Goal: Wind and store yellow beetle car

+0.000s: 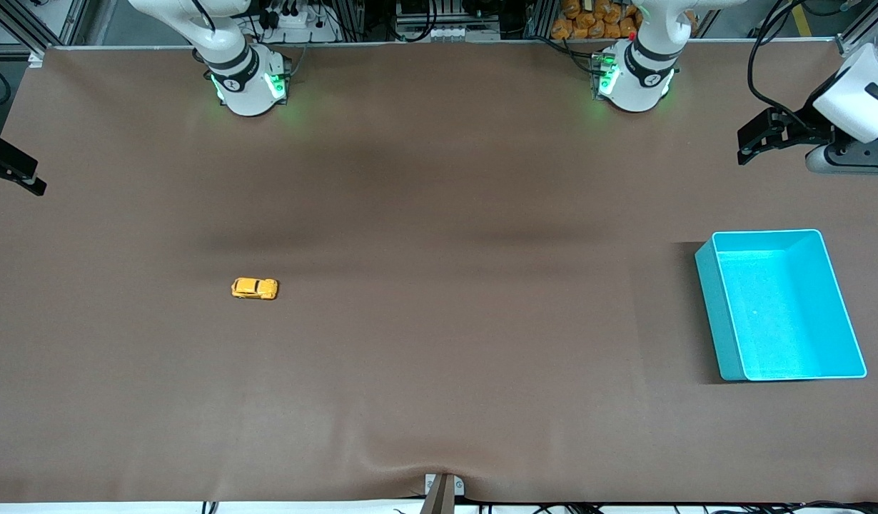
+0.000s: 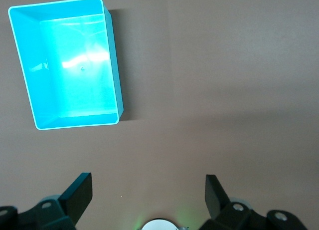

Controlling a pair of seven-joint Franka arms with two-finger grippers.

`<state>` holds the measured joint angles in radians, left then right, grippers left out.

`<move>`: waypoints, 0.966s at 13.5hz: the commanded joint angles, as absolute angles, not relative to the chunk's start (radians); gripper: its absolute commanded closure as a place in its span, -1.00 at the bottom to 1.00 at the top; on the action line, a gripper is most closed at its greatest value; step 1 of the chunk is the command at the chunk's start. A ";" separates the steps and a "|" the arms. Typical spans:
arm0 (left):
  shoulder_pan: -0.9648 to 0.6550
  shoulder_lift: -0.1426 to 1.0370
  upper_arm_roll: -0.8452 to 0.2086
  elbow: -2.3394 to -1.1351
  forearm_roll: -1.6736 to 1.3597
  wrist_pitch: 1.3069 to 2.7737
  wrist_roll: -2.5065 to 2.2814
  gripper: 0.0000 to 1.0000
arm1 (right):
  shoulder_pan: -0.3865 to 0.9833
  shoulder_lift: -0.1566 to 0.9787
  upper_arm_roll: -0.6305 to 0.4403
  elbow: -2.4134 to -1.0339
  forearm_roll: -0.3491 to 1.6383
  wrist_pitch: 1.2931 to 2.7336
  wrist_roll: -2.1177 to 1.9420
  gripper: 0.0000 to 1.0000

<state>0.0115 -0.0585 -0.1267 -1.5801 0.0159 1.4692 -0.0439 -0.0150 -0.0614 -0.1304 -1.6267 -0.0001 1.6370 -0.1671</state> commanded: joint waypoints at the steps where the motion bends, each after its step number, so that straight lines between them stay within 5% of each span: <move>1: 0.023 -0.048 -0.124 -1.562 0.002 1.470 -0.055 -1.00 | -0.032 -0.055 -0.120 -1.609 0.008 1.626 -0.164 -1.00; 13: 0.021 0.015 -0.118 -1.534 0.015 1.505 -0.060 -1.00 | -0.023 -0.057 -0.118 -1.609 0.006 1.599 -0.169 -1.00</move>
<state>0.0197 0.0136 -0.1152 -1.5530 0.0159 1.5006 -0.0443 -0.0150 -0.0614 -0.1264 -1.6268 0.0000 1.6271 -0.1674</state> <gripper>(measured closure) 0.000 0.000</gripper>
